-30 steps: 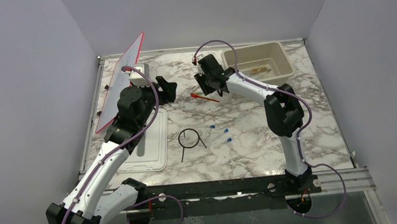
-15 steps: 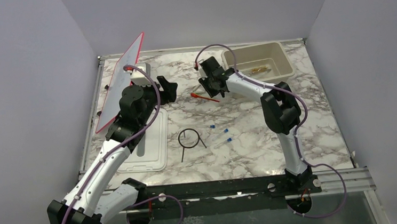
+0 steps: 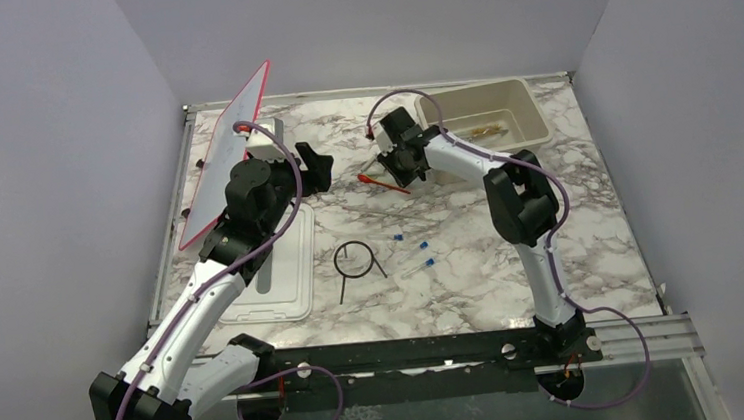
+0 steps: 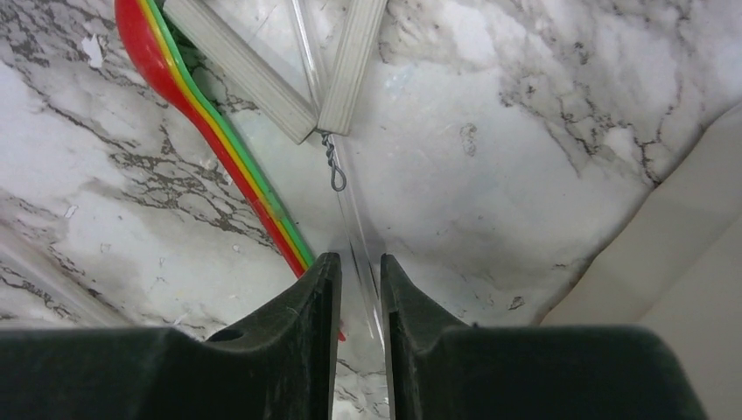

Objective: Organize the chemistry lab equipment

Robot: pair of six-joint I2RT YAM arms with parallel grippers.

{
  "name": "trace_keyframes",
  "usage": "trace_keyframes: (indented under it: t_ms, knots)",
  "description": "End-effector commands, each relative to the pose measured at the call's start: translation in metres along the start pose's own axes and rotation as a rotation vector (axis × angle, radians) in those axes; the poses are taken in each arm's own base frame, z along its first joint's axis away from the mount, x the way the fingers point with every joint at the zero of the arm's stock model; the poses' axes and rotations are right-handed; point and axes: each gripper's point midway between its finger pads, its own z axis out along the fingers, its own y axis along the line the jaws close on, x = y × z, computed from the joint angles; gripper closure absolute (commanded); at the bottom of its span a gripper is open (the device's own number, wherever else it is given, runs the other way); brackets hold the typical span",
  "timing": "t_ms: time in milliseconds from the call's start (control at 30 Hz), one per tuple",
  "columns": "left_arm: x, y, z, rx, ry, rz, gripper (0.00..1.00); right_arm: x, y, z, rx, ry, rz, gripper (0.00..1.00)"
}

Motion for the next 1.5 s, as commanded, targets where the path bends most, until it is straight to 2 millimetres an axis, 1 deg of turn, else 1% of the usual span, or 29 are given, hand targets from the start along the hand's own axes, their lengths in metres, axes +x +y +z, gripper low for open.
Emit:
trace_keyframes:
  t_ms: [0,100,200,300,400,567,633,767,1067,1133,1200,1367,1467]
  knots:
    - [-0.006,0.000,0.000,-0.003,-0.019,0.010,0.27,0.019,0.015,0.006,-0.126,0.077,-0.041,0.74]
    - [-0.006,0.000,0.000,-0.002,-0.019,0.010,0.27,0.028,0.021,0.001,-0.166,0.113,-0.054,0.79]
    - [-0.007,-0.002,0.000,0.005,-0.022,0.007,0.27,0.031,0.023,-0.007,-0.181,0.128,-0.061,0.86]
    - [-0.007,-0.003,-0.001,0.013,-0.022,0.003,0.27,0.029,0.023,-0.020,-0.183,0.127,-0.062,0.93]
    - [-0.008,-0.004,-0.002,0.017,-0.024,0.001,0.27,0.029,0.022,-0.034,-0.188,0.137,-0.068,0.96]
    - [-0.008,-0.005,-0.003,0.022,-0.028,-0.002,0.27,0.038,0.022,-0.054,-0.195,0.186,-0.075,0.97]
    - [-0.008,-0.005,-0.004,0.023,-0.029,-0.005,0.27,0.042,0.018,-0.062,-0.174,0.220,-0.073,0.97]
    - [-0.007,-0.006,-0.005,0.030,-0.029,-0.011,0.27,0.043,0.009,-0.073,-0.119,0.220,-0.068,0.97]
    - [-0.001,-0.007,-0.009,0.042,-0.015,-0.031,0.27,0.046,0.003,-0.104,-0.085,0.186,-0.086,0.97]
    - [-0.002,-0.007,-0.010,0.041,-0.016,-0.031,0.27,0.041,0.003,-0.114,-0.085,0.150,-0.087,0.97]
    - [-0.003,-0.007,-0.010,0.041,-0.017,-0.032,0.28,0.031,0.002,-0.125,-0.080,0.102,-0.086,0.97]
    - [-0.004,-0.008,-0.009,0.042,-0.019,-0.037,0.27,-0.005,-0.003,-0.156,-0.058,-0.053,-0.059,0.97]
    - [-0.003,-0.008,-0.009,0.042,-0.016,-0.041,0.27,-0.024,-0.015,-0.169,-0.007,-0.135,-0.015,0.97]
